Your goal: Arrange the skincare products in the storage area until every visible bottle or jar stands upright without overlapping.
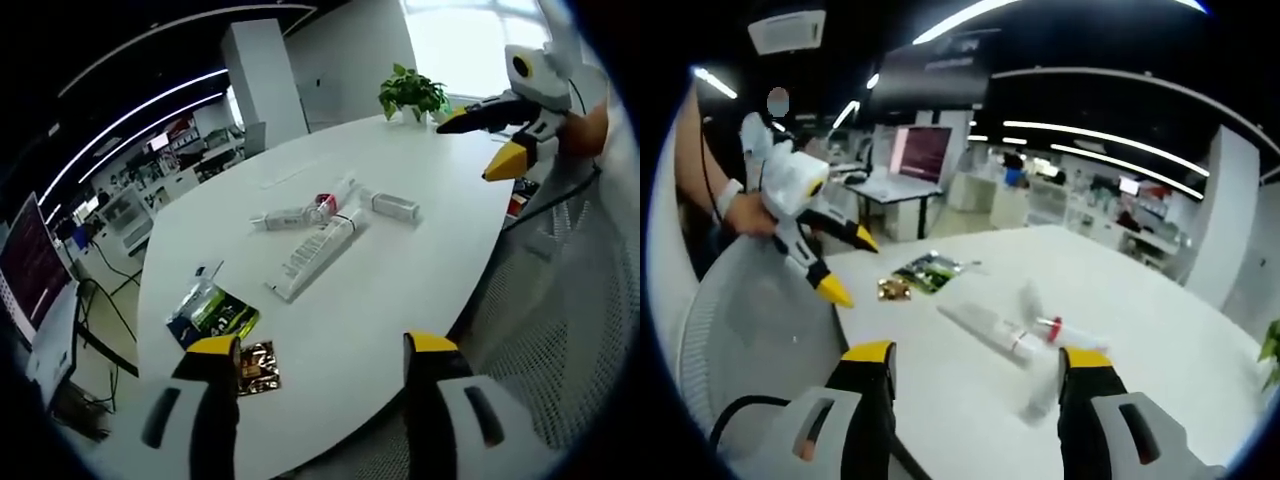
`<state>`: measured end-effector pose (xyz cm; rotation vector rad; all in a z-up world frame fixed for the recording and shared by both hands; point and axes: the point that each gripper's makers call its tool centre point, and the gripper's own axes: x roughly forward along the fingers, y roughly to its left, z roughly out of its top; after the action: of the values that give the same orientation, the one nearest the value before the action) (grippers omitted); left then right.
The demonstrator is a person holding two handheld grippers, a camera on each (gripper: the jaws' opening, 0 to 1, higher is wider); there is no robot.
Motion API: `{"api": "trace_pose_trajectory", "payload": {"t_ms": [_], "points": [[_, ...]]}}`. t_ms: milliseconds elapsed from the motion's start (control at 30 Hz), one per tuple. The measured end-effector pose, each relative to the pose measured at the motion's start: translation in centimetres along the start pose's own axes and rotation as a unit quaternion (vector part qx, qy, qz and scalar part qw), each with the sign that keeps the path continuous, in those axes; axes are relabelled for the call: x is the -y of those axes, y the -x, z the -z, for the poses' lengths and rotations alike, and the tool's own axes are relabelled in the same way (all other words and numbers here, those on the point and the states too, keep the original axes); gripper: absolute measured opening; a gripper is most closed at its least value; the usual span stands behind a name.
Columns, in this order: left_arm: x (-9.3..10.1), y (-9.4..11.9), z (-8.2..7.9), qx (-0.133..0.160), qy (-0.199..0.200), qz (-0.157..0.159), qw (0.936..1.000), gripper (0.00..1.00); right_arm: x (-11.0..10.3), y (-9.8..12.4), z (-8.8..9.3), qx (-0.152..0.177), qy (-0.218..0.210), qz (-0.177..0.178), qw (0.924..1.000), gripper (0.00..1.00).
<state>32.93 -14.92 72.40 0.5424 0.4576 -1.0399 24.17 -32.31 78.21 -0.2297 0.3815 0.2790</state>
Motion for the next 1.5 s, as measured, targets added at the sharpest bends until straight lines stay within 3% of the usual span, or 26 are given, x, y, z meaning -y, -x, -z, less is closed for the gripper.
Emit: {"api": "trace_pose_trajectory", "payload": {"t_ms": [300, 367, 667, 967, 1000, 1033, 1067, 1200, 1400, 1500], "points": [[0.0, 0.0, -0.2, 0.003, -0.002, -0.001, 1.0, 0.61, 0.6, -0.6, -0.9, 0.002, -0.047, -0.027, 0.9985, 0.75], [-0.1, 0.1, -0.3, 0.007, -0.003, -0.003, 1.0, 0.6, 1.1, -1.3, -1.7, 0.001, -0.021, -0.028, 0.9994, 0.76], [-0.4, 0.2, -0.5, 0.014, -0.001, -0.008, 0.9999, 0.59, 0.6, -5.3, -5.1, 0.016, 0.018, -0.069, 0.9973, 0.76], [-0.8, 0.4, -0.3, 0.013, 0.003, -0.012, 0.9998, 0.49, 0.6, -8.5, -6.4, -0.001, 0.075, -0.108, 0.9913, 0.78], [-0.5, 0.4, -0.2, 0.01, 0.003, -0.003, 0.9999, 0.47, 0.6, -9.0, -6.3, -0.008, 0.082, -0.119, 0.9895, 0.79], [0.8, 0.2, 0.1, 0.0, -0.016, 0.032, 0.9994, 0.45, 0.6, -9.3, -6.1, -0.015, 0.085, -0.127, 0.9882, 0.79], [1.3, 0.1, 0.6, -0.015, -0.023, 0.045, 0.9986, 0.45, 0.7, -9.8, -6.0, -0.022, 0.093, -0.131, 0.9868, 0.79], [0.2, 0.1, 1.0, -0.023, 0.019, 0.024, 0.9993, 0.44, 0.2, -11.0, -5.1, -0.056, 0.118, -0.169, 0.9769, 0.77], [0.5, 0.0, 1.7, -0.036, 0.016, 0.032, 0.9987, 0.42, -0.1, -13.2, -4.8, -0.08, 0.14, -0.204, 0.9656, 0.77], [0.5, -0.1, 1.9, -0.04, 0.02, 0.033, 0.9985, 0.41, -0.7, -14.2, -3.6, -0.116, 0.151, -0.241, 0.9516, 0.77]]}}
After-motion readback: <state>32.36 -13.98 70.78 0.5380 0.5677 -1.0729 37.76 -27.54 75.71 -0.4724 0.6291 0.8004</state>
